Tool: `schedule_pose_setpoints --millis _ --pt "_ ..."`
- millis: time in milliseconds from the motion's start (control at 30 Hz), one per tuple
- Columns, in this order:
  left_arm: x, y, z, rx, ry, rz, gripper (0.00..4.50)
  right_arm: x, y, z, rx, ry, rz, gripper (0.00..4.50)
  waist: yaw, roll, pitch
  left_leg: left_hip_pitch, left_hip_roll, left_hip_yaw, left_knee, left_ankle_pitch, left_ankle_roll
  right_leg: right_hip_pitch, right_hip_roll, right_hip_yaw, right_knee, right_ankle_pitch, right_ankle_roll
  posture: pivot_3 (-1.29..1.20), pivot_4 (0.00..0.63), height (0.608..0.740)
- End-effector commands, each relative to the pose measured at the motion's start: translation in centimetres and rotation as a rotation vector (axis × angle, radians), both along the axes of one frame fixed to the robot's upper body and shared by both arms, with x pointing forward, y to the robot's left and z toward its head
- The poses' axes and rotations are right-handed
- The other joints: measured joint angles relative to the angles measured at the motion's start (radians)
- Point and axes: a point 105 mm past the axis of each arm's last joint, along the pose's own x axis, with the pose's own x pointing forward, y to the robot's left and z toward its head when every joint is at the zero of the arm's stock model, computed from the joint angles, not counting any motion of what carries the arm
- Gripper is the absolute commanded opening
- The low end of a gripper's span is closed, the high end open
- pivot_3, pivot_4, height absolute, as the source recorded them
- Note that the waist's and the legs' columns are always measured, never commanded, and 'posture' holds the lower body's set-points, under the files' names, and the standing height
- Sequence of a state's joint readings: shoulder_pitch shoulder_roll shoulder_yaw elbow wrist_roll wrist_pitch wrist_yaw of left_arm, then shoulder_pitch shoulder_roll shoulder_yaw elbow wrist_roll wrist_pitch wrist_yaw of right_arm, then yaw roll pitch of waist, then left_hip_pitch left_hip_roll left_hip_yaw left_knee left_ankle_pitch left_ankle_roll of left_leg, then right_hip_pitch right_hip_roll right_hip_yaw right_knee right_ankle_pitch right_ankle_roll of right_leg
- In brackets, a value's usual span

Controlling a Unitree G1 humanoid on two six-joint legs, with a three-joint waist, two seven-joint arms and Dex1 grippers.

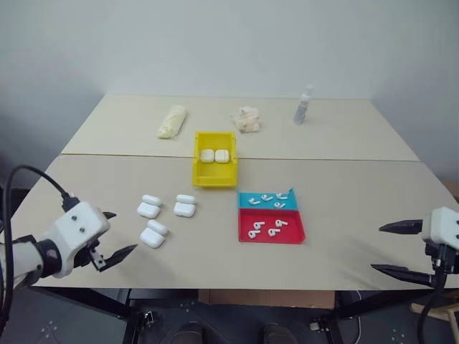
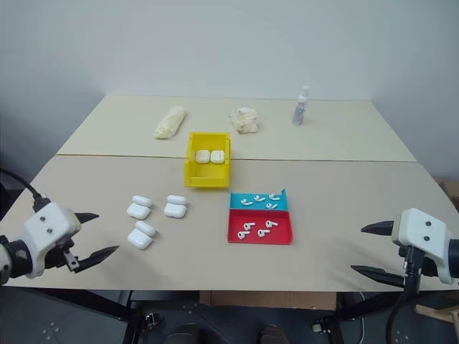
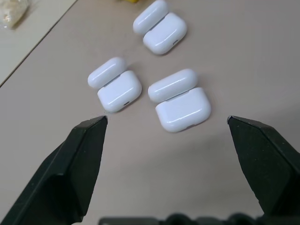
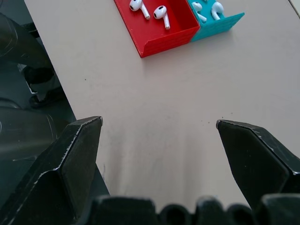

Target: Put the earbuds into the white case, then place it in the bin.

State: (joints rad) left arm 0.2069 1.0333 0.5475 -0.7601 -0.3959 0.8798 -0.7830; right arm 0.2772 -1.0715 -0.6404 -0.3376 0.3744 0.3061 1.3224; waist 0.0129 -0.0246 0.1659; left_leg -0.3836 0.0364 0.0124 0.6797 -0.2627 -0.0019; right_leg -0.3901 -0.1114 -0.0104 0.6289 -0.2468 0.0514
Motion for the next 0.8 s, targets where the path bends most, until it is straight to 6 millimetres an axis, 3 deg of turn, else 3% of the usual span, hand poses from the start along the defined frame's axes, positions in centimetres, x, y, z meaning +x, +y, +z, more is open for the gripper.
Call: schedule_pose_setpoints --millis 33,133,333,600,800 --pt "-0.3 0.7 -0.2 0.082 0.189 0.236 4.44 -0.6 0.3 0.8 -0.001 -0.015 0.007 4.50 0.002 0.000 0.000 0.000 0.000 -0.001 0.000 0.000 0.000 0.000 0.000 0.000 0.001 0.000 0.000 0.00 0.150 0.740" --pt "-0.9 0.0 -0.5 0.155 0.314 0.239 4.44 -1.3 0.6 -0.2 0.009 0.016 -0.005 4.50 -0.004 0.000 0.000 0.001 -0.001 -0.001 0.000 0.000 0.000 0.000 0.000 0.001 0.001 0.000 0.001 0.00 0.150 0.740" --pt "0.0 -1.1 -1.1 0.171 0.405 0.194 4.44 -2.2 1.5 -1.3 0.046 0.054 -0.020 4.50 -0.015 -0.001 0.001 0.001 0.000 -0.001 0.000 0.000 0.000 0.000 0.001 0.002 0.002 0.000 0.000 0.00 0.150 0.740" --pt "2.9 -0.7 -2.6 0.147 0.451 0.291 4.44 -2.6 1.6 -1.4 0.044 0.071 -0.040 4.50 -0.007 -0.002 0.001 0.000 -0.001 -0.001 0.000 0.000 0.000 0.000 0.001 0.002 0.001 0.000 0.000 0.00 0.150 0.740" --pt "5.3 -2.2 -3.5 0.059 0.490 0.314 4.44 -3.0 1.2 -1.2 0.030 0.073 -0.059 4.50 0.001 -0.004 0.003 0.000 -0.002 -0.002 0.001 0.000 0.000 0.000 0.000 0.001 0.001 0.000 0.000 0.00 0.150 0.740"
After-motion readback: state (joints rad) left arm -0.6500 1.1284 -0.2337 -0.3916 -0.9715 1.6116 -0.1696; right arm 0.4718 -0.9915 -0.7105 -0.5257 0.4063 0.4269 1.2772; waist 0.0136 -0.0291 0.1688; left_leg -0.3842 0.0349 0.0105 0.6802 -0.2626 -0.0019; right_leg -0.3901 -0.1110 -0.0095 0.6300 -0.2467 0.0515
